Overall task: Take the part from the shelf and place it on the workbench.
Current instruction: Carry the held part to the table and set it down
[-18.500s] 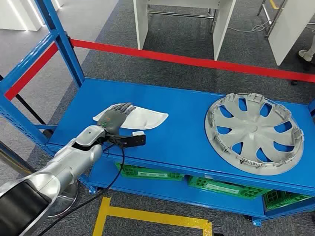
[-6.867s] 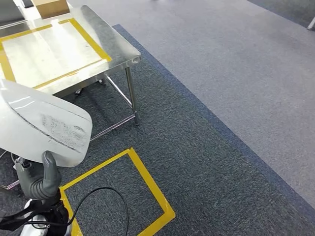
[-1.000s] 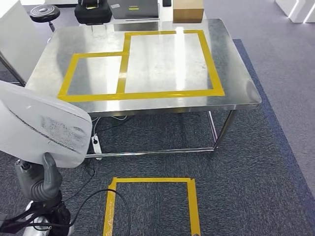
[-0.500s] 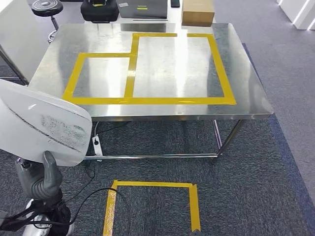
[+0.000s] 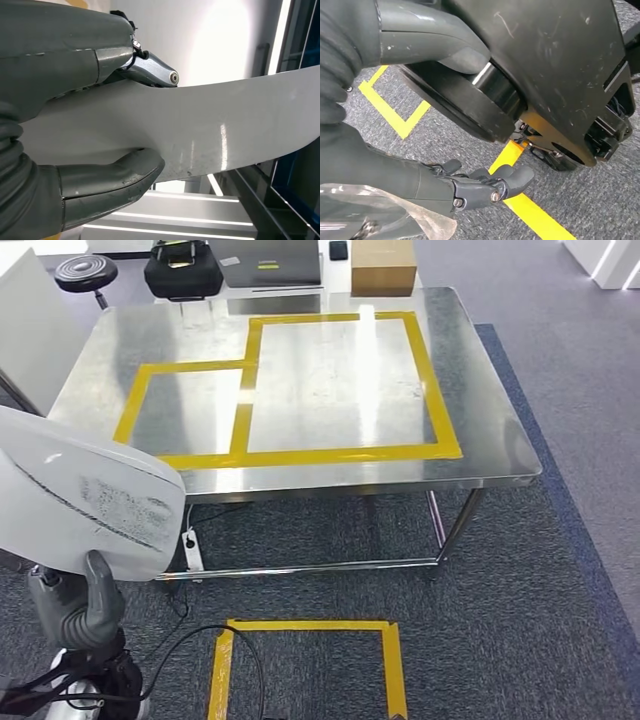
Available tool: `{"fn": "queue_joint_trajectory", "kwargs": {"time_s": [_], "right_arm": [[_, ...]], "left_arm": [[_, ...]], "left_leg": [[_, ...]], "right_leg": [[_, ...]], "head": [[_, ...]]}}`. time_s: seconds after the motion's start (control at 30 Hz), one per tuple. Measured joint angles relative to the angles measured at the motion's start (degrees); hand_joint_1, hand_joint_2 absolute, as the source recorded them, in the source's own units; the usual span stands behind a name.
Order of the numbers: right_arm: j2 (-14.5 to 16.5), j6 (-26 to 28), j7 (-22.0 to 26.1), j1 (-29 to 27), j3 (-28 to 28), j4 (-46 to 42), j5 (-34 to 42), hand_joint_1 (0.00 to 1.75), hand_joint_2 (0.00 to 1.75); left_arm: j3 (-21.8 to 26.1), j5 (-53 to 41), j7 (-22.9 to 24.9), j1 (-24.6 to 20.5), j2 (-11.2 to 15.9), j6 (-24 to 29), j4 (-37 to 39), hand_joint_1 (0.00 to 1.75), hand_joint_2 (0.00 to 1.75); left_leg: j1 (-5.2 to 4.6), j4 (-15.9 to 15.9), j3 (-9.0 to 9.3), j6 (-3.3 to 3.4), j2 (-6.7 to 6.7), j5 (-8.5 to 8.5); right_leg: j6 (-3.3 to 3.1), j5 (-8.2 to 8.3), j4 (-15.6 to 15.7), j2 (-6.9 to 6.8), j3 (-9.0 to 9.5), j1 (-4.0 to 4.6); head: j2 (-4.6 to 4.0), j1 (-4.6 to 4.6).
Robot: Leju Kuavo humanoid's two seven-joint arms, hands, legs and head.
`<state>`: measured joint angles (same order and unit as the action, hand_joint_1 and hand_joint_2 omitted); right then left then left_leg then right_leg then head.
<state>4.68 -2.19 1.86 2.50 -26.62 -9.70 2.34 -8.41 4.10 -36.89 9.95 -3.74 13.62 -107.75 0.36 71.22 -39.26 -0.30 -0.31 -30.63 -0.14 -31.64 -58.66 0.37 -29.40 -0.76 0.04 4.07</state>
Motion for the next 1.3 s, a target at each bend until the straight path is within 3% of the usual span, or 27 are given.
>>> {"fn": "queue_joint_trajectory", "kwargs": {"time_s": [0.07, 0.1, 0.17, 0.27, 0.33, 0.4, 0.43, 0.47, 0.53, 0.57, 0.6, 0.73, 0.8, 0.9, 0.93, 0.97, 1.03, 1.1, 1.2, 1.3], "right_arm": [[0.02, -0.03, -0.02, -0.09, -0.01, 0.0, -0.02, 0.0, 1.75], [0.03, -0.04, -0.02, -0.16, -0.01, 0.01, -0.02, 0.0, 1.75], [0.04, -0.04, -0.04, -0.13, -0.02, 0.02, -0.02, 0.0, 1.75], [0.03, -0.02, -0.07, 0.01, -0.02, 0.01, -0.02, 0.0, 1.75], [-0.02, -0.01, 0.03, 0.09, 0.01, 0.0, 0.02, 0.0, 1.75], [-0.08, 0.01, 0.16, 0.48, 0.06, -0.01, 0.15, 0.0, 1.75], [-0.1, 0.04, 0.2, 0.71, 0.08, -0.02, 0.2, 0.0, 1.75], [-0.11, 0.09, 0.17, 0.87, 0.09, -0.02, 0.22, 0.0, 1.75], [-0.13, 0.18, 0.03, 0.8, 0.07, -0.02, 0.15, 0.0, 1.75], [-0.13, 0.2, -0.03, 0.64, 0.05, -0.02, 0.1, 0.0, 1.75], [-0.12, 0.19, -0.07, 0.5, 0.03, -0.01, 0.05, 0.0, 1.75], [-0.09, 0.14, 0.04, 0.29, 0.0, -0.02, 0.04, 0.0, 1.75], [-0.07, 0.11, -0.01, 0.24, -0.01, -0.03, 0.02, 0.0, 1.75], [-0.07, 0.09, -0.09, 0.11, -0.02, -0.02, -0.01, 0.0, 1.75], [-0.07, 0.09, -0.1, 0.05, -0.02, -0.02, -0.02, 0.0, 1.75], [-0.07, 0.09, -0.11, 0.0, -0.02, -0.02, -0.02, 0.0, 1.75], [-0.07, 0.09, -0.11, -0.12, -0.02, -0.02, -0.02, 0.0, 1.75], [-0.07, 0.11, -0.12, -0.26, -0.02, -0.02, -0.01, 0.0, 1.75], [-0.04, 0.11, -0.1, -0.3, -0.02, -0.02, 0.02, 0.0, 1.75], [-0.05, 0.11, -0.11, -0.09, -0.02, -0.03, 0.03, 0.0, 1.75]], "left_arm": [[0.0, -0.01, 0.01, 0.0, 0.0, 0.01, 0.02, 1.75, 1.75], [0.0, -0.01, 0.01, -0.03, 0.01, 0.01, 0.03, 1.75, 1.75], [0.01, -0.01, 0.02, -0.03, 0.01, 0.02, 0.04, 1.75, 1.75], [0.04, -0.01, 0.02, 0.0, -0.03, 0.02, 0.0, 1.75, 1.75], [0.04, -0.02, 0.01, -0.02, -0.07, 0.0, -0.01, 1.75, 1.75], [0.04, -0.02, 0.02, -0.01, -0.07, -0.02, 0.0, 1.75, 1.75], [0.03, -0.01, 0.02, 0.01, -0.07, -0.02, 0.0, 1.75, 1.75], [0.02, -0.01, 0.02, 0.02, -0.08, -0.02, 0.0, 1.75, 1.75], [0.01, 0.01, 0.02, 0.05, -0.1, -0.02, 0.0, 1.75, 1.75], [0.01, 0.01, 0.02, 0.02, -0.11, -0.02, 0.01, 1.75, 1.75], [0.0, 0.01, 0.03, 0.0, -0.12, -0.02, 0.02, 1.75, 1.75], [0.0, 0.08, 0.17, -0.06, -0.13, 0.0, 0.05, 1.75, 1.75], [-0.01, 0.09, 0.16, -0.16, -0.13, 0.05, 0.04, 1.75, 1.75], [-0.02, 0.15, 0.15, -0.13, -0.12, 0.16, 0.07, 1.75, 1.75], [-0.02, 0.17, 0.15, -0.08, -0.11, 0.18, 0.09, 1.75, 1.75], [-0.02, 0.17, 0.15, -0.06, -0.11, 0.18, 0.1, 1.75, 1.75], [-0.03, 0.21, 0.15, -0.06, -0.11, 0.18, 0.13, 1.75, 1.75], [-0.03, 0.31, 0.15, -0.09, -0.11, 0.22, 0.16, 1.75, 1.75], [-0.01, 0.44, 0.12, -0.15, -0.13, 0.28, 0.2, 1.75, 1.75], [0.02, 0.51, 0.04, -0.19, -0.22, 0.31, 0.18, 1.75, 1.75]], "left_leg": [[-0.25, -6.67, 2.49, 0.63, 0.02, 4.02], [-0.44, -8.98, 3.49, 0.91, 0.05, 4.41], [-0.76, -10.55, 4.2, 1.3, 0.06, 3.51], [-0.27, -12.17, 5.39, 1.83, -0.02, 3.28], [-0.05, -12.78, 6.18, 2.19, 0.07, 3.13], [-0.06, -12.8, 6.6, 2.41, 0.17, 2.65], [-0.07, -12.79, 6.93, 2.44, 0.18, 2.33], [-0.06, -12.78, 7.37, 2.44, 0.15, 1.98], [-0.01, -12.78, 8.57, 2.23, 0.0, 1.07], [-0.09, -12.71, 9.03, 1.97, -0.09, 0.61], [-0.18, -12.6, 9.26, 1.65, -0.16, 0.24], [-0.3, -12.51, 9.34, 0.66, -0.02, -0.41], [-0.21, -9.94, 8.32, 0.07, 0.06, -1.66], [0.0, 0.57, 2.02, -0.52, 0.08, -4.62], [0.03, 2.93, 0.12, -0.53, 0.08, -4.5], [0.02, 3.39, -0.92, -0.42, 0.08, -3.26], [-0.07, -1.61, -0.09, 0.16, 0.08, 1.91], [-0.43, -7.36, 2.03, 0.93, 0.11, 5.07], [-0.75, -10.58, 3.66, 1.5, 0.07, 3.9], [-0.2, -12.1, 4.83, 1.95, -0.05, 3.58]], "right_leg": [[0.35, -0.83, 0.1, 0.1, 0.71, 0.04], [0.62, -1.11, 0.16, 0.08, 0.73, 0.06], [1.2, -1.33, 0.5, -0.06, 0.64, 0.09], [2.01, -2.2, -0.11, -0.29, 0.63, 0.15], [2.38, -4.61, -5.57, -0.27, -2.3, 0.18], [2.63, -6.65, -12.7, -0.25, -6.93, 0.2], [2.71, -6.28, -14.42, -0.25, -8.41, 0.2], [2.78, -4.73, -14.09, -0.27, -8.85, 0.18], [2.79, 0.46, -8.1, -0.32, -7.0, 0.1], [2.78, 2.28, -4.91, -0.33, -5.76, 0.14], [2.54, 3.06, -2.3, -0.34, -4.53, 0.19], [1.24, 2.14, -0.25, 0.0, -3.16, 0.21], [0.61, 1.86, 0.05, -0.06, -2.45, -0.03], [0.0, 1.1, 0.13, -0.23, -1.48, -0.04], [-0.02, 0.79, 0.13, -0.18, -1.12, -0.02], [0.01, 0.41, 0.13, -0.1, -0.66, -0.01], [0.17, -0.5, 0.15, 0.06, 0.59, 0.01], [0.55, -1.39, 0.28, 0.1, 1.25, 0.1], [1.28, -1.89, 0.7, -0.16, 1.22, 0.16], [2.02, -3.15, -0.79, -0.37, 0.75, 0.22]], "head": [[-0.01, -0.08], [-0.01, -0.11], [0.0, -0.15], [0.01, -0.18], [0.01, -0.51], [0.0, -0.66], [0.0, -0.65], [0.0, -0.65], [0.0, -0.67], [0.0, -0.7], [0.0, -0.75], [0.0, -0.4], [0.0, -0.2], [0.0, -0.03], [0.0, -0.01], [0.0, -0.02], [0.0, -0.01], [0.0, -0.06], [0.01, -0.15], [0.02, -0.41]]}}
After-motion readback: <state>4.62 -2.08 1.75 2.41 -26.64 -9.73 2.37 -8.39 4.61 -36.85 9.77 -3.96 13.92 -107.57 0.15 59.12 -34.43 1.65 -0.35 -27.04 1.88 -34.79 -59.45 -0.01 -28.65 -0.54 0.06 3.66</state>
